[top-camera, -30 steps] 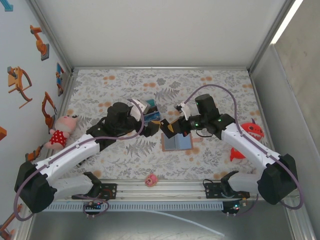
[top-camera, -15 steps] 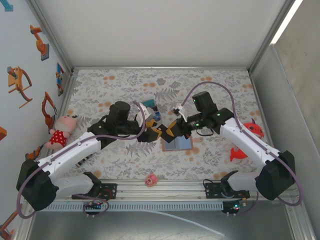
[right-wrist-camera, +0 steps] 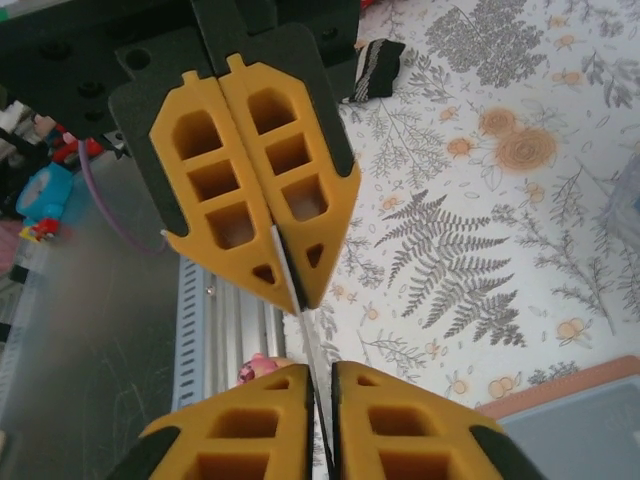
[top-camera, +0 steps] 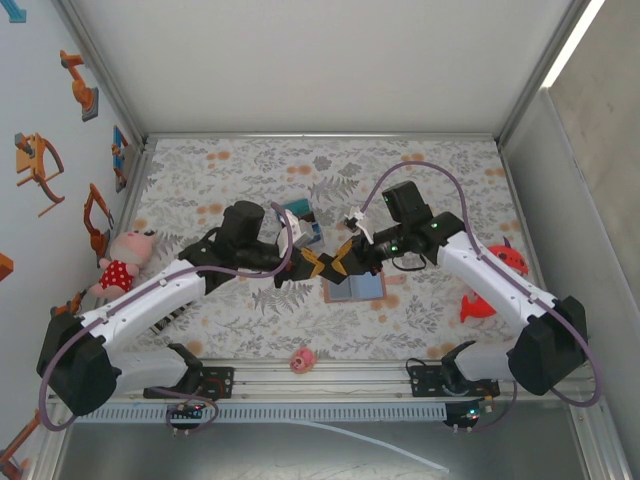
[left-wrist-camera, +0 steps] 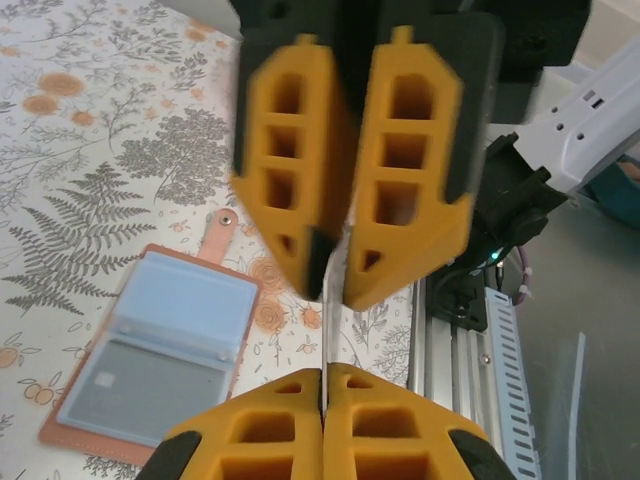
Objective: Take the credit cards out of the card holder
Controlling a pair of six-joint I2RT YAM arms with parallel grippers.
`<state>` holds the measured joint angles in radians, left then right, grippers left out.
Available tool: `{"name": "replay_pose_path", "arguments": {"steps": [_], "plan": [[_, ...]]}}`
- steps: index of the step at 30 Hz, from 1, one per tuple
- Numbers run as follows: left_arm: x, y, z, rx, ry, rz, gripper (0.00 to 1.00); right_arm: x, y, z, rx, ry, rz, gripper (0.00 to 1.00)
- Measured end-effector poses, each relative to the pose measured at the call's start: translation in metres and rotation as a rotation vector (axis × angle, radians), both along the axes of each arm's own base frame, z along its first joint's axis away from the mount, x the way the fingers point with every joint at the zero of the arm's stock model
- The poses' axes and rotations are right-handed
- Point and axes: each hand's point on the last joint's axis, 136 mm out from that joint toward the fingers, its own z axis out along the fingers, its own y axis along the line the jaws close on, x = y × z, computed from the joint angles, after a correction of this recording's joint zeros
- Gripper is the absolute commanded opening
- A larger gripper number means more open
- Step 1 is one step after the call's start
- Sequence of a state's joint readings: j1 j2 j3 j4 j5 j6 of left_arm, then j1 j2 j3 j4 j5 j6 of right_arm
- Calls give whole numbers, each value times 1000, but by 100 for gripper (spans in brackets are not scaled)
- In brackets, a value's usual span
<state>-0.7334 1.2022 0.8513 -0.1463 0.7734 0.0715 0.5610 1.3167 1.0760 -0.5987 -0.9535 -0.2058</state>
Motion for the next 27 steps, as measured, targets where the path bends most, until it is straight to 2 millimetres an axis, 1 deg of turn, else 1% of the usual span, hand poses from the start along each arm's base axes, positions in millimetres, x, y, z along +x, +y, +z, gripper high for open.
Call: {"name": "replay_pose_path", "arguments": {"steps": [3,6,9,13,14,15,18,19,23,25,26,27], "plan": [[1,0,1,-4,-2,4,0,1,0,0,-3,6,-8,38],[2,2,5,-19,-22,24,0,5,-1,1,-11,-2,-46,41],[1,8,10,-43,-54,57,0,9,-5,7,-4,-38,-105,44],[2,20,24,-87,-115,137,0,12,-14,18,28,-100,-209,51],[4,24,28,-103,-133,167,0,14,-17,22,42,-117,-246,53],[6,27,32,-120,-145,199,0,16,-19,25,57,-130,-277,59],[17,34,40,-175,-163,304,0,22,-24,34,109,-158,-363,71],[21,36,40,-189,-159,336,0,24,-25,36,125,-161,-385,73],[37,41,38,-258,-112,457,0,33,-25,35,195,-142,-457,72],[41,40,40,-293,-83,483,0,38,-21,33,224,-114,-475,69],[43,38,43,-316,-70,489,0,41,-19,33,241,-104,-480,66],[45,37,46,-335,-60,493,0,44,-17,33,257,-92,-485,65]]}}
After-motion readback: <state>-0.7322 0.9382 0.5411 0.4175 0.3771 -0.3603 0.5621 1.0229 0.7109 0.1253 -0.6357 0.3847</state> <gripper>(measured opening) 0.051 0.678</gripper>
